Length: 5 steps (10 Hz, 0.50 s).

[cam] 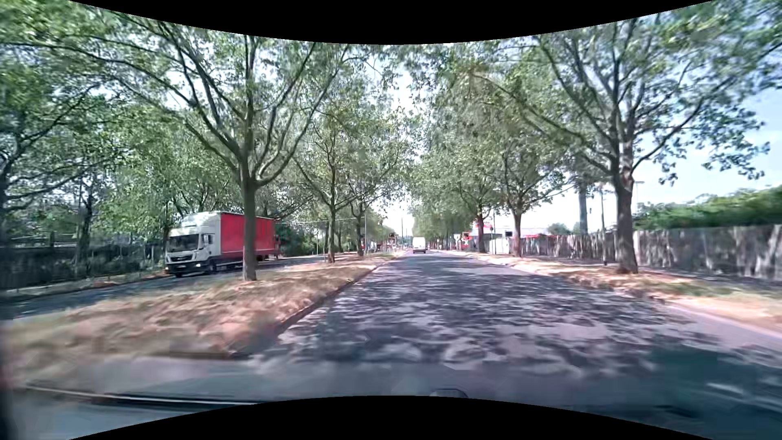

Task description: Follow the waypoints while adhering to traffic rules and regulations

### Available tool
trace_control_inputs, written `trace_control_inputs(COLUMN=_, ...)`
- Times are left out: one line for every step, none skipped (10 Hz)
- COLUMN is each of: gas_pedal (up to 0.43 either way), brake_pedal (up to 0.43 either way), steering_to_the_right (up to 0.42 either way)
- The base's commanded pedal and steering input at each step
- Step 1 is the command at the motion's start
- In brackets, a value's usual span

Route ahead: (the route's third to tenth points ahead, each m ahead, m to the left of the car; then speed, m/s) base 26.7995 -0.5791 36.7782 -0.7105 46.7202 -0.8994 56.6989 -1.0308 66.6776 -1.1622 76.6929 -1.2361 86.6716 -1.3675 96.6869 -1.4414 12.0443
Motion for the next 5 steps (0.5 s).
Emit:
trace_control_inputs(gas_pedal=0.0, brake_pedal=0.0, steering_to_the_right=-0.006)
trace_control_inputs(gas_pedal=0.0, brake_pedal=0.0, steering_to_the_right=-0.006)
trace_control_inputs(gas_pedal=0.0, brake_pedal=0.0, steering_to_the_right=-0.006)
trace_control_inputs(gas_pedal=0.0, brake_pedal=0.0, steering_to_the_right=-0.006)
trace_control_inputs(gas_pedal=0.0, brake_pedal=0.0, steering_to_the_right=-0.006)
